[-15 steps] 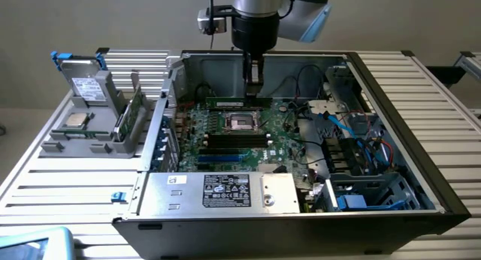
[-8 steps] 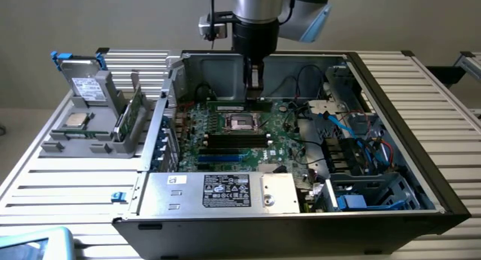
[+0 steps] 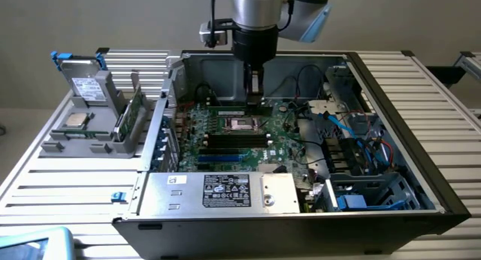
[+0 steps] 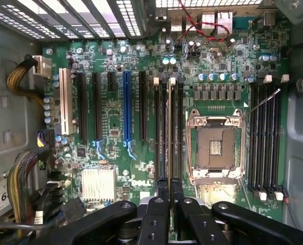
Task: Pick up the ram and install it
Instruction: 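Insert the ram into the slot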
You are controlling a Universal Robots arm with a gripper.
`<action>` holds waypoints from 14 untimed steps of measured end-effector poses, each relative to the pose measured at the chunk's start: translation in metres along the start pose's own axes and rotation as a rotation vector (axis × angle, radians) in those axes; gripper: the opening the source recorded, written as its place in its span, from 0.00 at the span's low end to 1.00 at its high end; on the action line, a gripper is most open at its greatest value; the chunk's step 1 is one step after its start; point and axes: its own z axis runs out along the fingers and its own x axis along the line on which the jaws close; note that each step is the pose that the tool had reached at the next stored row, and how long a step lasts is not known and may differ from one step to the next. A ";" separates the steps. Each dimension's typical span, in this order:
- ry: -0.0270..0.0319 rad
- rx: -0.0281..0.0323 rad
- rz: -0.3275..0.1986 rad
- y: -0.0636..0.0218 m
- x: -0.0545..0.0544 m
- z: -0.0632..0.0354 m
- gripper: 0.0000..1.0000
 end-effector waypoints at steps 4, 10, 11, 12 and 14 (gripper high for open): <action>0.0000 0.0052 0.000 0.0007 0.000 0.0071 0.13; -0.0001 0.0114 0.001 0.0030 0.004 0.0177 0.13; -0.0002 0.0115 0.001 0.0031 0.005 0.0196 0.13; -0.0001 0.0116 0.001 0.0033 0.005 0.0214 0.13; -0.0002 0.0117 0.001 0.0033 0.005 0.0241 0.13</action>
